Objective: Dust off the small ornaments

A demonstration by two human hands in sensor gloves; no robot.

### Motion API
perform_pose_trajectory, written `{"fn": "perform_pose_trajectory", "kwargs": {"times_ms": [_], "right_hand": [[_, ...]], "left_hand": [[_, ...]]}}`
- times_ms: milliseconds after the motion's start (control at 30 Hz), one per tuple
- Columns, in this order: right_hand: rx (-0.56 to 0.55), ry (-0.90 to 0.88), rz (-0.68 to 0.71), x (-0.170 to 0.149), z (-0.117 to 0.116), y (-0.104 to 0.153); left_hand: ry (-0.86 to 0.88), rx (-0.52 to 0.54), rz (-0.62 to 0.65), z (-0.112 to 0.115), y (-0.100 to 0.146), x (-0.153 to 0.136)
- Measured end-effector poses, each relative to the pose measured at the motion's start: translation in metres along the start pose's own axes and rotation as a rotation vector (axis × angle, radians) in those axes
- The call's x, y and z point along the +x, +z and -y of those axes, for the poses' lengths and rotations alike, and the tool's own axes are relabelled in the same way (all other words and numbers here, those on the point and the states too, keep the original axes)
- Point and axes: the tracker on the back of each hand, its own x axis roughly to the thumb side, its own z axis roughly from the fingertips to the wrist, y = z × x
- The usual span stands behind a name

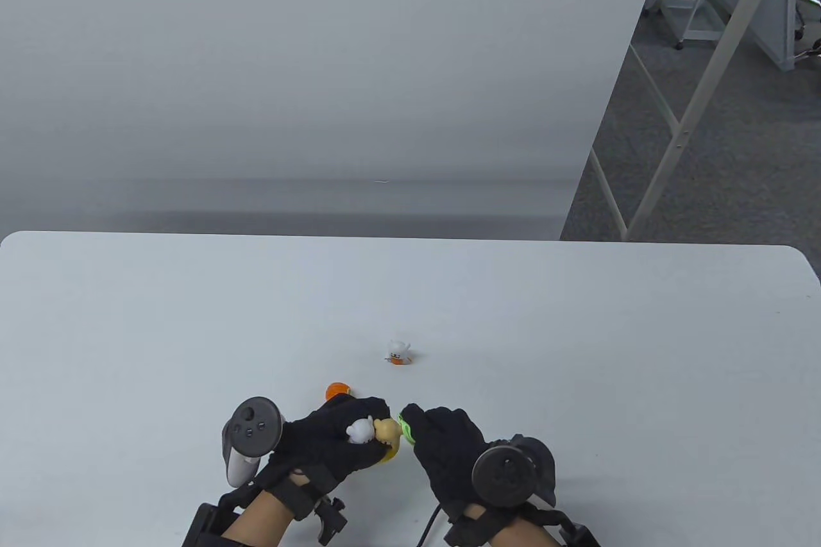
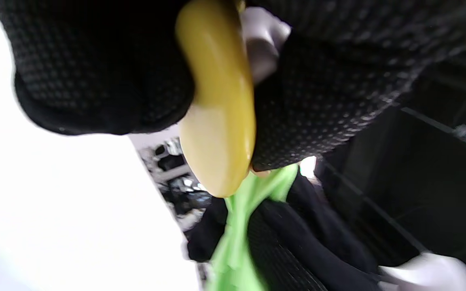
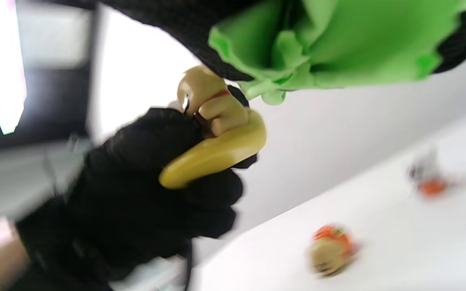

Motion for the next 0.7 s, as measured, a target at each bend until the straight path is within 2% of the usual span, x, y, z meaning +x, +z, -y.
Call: {"fn": "perform_pose_trajectory", "kwargs": {"times_ms": [67,100,133,167,267,333,400,467,533,567,600,633,667,700], "right_hand": [[-0.017,-0.213,-0.094,-0.007,-0.01,-0.003],[-0.032,-0.205,-0.113,-0.006,-0.013,-0.002],[-0.054,-0.185,-0.113,-0.007,-0.012,-0.002],[-0.005,-0.169,-0.085,-0.004,-0.013,-0.002],[-0.002,-0.125,-0.054,0.006,-0.017,0.004],[-0.005,-0.117,-0.071,0.006,-0.016,0.001],[-0.059,-0.172,-0.117,-0.002,-0.012,-0.002],[-0.058,-0.211,-0.124,-0.001,-0.012,-0.003],[-0.025,-0.16,-0.103,0.006,-0.017,-0.001],[-0.02,-0.163,-0.103,0.008,-0.02,0.0],[-0.026,-0.167,-0.116,0.008,-0.02,0.0],[-0.053,-0.196,-0.147,0.002,-0.018,-0.001],[-0.071,-0.225,-0.172,-0.002,-0.016,-0.002],[-0.077,-0.276,-0.204,-0.008,-0.013,-0.002]], "left_hand": [[0.089,-0.122,0.05,0.012,-0.003,0.001],[0.111,-0.186,0.038,0.019,-0.004,0.004],[0.083,-0.169,0.022,0.019,-0.003,0.004],[0.045,-0.11,0.022,0.017,-0.003,0.004],[0.088,-0.023,-0.011,0.011,0.0,0.0],[0.073,-0.032,0.003,0.013,0.001,0.001],[0.127,-0.123,0.022,0.017,-0.002,0.005],[0.084,-0.058,0.02,0.016,-0.003,0.007],[0.017,0.09,-0.032,0.013,0.0,0.006],[-0.006,0.08,-0.007,0.013,0.0,0.005],[-0.005,0.044,0.002,0.013,0.0,0.006],[0.036,-0.035,0.036,0.014,0.0,0.006],[0.105,-0.134,0.07,0.017,-0.004,0.007],[0.222,-0.284,0.06,0.022,-0.005,0.009]]}}
